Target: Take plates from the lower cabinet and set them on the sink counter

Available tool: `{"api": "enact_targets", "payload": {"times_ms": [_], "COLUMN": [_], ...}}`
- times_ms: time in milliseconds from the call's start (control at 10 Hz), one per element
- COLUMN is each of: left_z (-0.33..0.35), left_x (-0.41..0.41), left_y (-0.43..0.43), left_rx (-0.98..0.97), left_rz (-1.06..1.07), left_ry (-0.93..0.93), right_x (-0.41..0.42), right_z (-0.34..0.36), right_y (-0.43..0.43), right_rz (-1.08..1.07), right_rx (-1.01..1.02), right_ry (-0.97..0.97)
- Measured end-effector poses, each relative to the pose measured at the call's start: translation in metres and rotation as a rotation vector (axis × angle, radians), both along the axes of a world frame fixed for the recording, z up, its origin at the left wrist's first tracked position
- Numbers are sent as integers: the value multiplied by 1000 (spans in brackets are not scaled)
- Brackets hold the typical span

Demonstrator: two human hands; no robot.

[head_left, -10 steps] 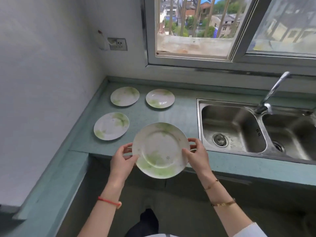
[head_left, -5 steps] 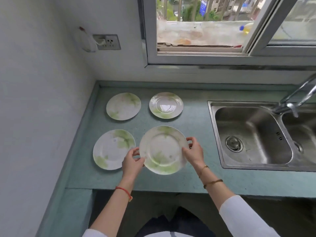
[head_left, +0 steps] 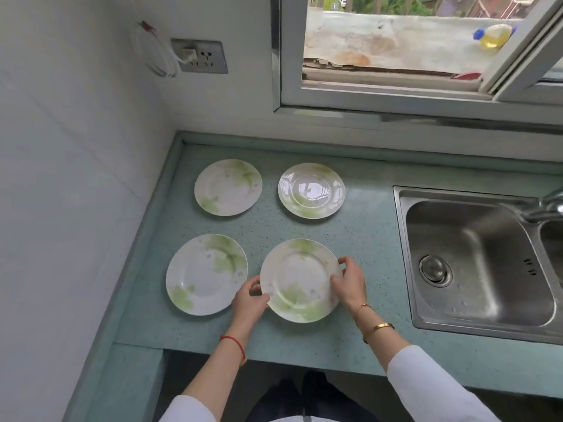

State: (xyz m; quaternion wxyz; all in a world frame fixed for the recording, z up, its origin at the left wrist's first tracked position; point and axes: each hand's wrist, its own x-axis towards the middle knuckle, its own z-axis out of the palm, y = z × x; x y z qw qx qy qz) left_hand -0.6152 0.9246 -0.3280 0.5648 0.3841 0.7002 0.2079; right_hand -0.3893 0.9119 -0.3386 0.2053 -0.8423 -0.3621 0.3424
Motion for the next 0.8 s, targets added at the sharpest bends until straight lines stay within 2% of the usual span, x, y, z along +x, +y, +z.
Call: {"api": "enact_targets", "payload": {"times_ms": [600, 700, 800], "left_z": [-3, 3, 14], "left_x": [1, -2, -9], "left_y": [-2, -5, -8], "left_rx": [14, 30, 102], "left_rz": [-75, -118, -97], "left_ry": [0, 72, 97], "right_x": [4, 6, 9], "right_z": [-10, -2, 9], "right_y": [-5, -11, -14], "right_rz": [-1, -47, -144], "right_rx": [13, 27, 125], "right_ry": [9, 20, 67]}}
